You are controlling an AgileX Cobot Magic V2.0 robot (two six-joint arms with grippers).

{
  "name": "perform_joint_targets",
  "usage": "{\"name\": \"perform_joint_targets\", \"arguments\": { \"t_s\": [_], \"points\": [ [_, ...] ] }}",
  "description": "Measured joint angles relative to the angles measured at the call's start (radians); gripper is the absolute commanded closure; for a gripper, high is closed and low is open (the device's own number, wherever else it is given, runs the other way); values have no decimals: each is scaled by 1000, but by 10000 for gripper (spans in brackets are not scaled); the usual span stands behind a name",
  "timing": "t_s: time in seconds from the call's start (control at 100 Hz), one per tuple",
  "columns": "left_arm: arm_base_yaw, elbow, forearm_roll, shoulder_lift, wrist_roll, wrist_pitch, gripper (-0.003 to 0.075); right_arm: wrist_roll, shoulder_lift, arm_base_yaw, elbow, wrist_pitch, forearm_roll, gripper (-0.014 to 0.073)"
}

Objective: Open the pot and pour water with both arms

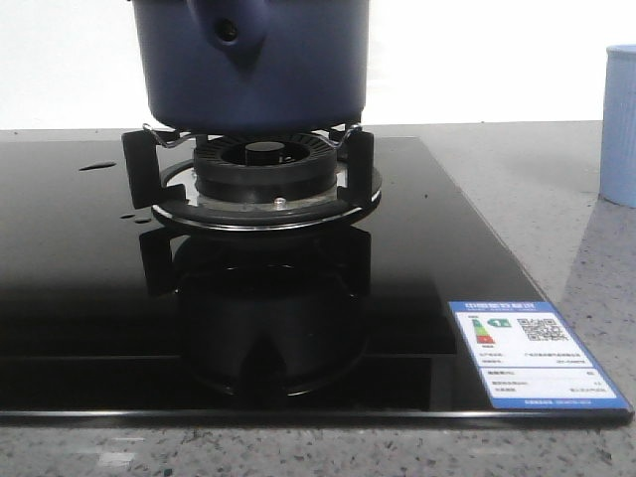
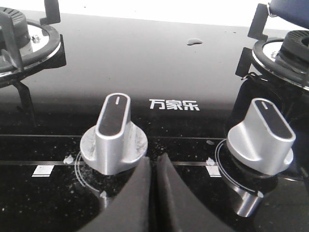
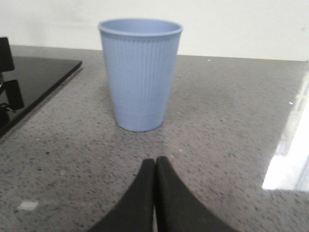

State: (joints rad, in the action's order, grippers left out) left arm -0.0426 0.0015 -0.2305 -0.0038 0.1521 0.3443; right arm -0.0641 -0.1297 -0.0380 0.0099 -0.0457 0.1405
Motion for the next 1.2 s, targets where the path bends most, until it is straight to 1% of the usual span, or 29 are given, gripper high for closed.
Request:
{"name": "perform_joint_targets", "arguments": {
  "t_s": [0.13,0.35,0.55,1.2],
  "points": [
    [0,0,0,0,0,0,739,2,58,-18,0,-105,-32,662],
    [0,0,0,0,0,0,739,4,95,-20,0,-263,-59,662],
    [0,0,0,0,0,0,739,4,138,-22,0,-277,-59,662],
    [0,0,0,0,0,0,739,4,140,-22,0,-281,-57,662]
  ]
}}
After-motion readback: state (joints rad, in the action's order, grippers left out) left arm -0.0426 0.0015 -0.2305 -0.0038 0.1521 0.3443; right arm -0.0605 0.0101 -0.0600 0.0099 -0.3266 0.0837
